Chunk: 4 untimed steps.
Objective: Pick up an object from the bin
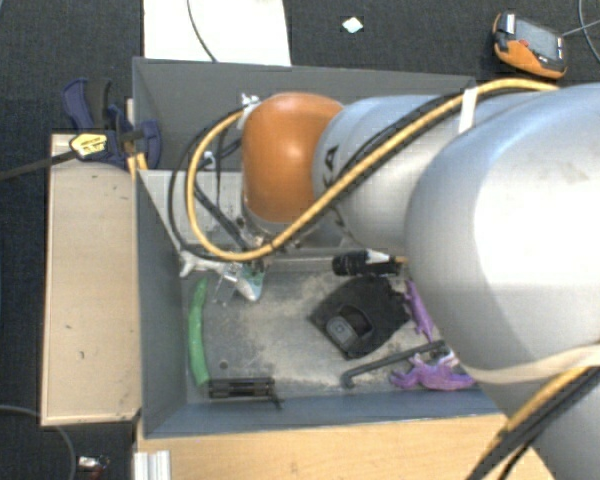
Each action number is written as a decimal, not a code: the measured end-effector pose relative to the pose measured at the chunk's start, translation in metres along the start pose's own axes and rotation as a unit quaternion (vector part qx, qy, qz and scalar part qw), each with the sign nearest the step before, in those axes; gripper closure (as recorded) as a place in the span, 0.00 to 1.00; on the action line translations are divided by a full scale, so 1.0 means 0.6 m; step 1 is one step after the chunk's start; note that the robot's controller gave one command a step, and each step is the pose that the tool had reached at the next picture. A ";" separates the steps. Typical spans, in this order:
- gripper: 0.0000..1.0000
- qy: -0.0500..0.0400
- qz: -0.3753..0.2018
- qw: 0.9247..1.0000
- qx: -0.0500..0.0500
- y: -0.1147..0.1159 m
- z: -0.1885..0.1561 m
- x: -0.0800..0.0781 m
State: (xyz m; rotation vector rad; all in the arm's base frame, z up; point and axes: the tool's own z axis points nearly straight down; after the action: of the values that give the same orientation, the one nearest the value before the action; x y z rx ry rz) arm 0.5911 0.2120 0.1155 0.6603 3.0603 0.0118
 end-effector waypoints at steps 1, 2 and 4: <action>0.00 0.002 -0.090 0.996 0.000 0.059 0.026 0.026; 0.00 0.000 0.082 0.997 -0.001 0.059 0.074 0.030; 1.00 0.001 -0.079 0.997 -0.001 0.021 0.073 0.013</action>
Offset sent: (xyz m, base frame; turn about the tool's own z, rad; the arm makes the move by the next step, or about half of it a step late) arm -0.0009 0.0388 -0.0455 0.1684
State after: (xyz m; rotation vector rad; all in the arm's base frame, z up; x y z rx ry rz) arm 0.5899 0.2270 0.0719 0.4163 3.1047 0.0130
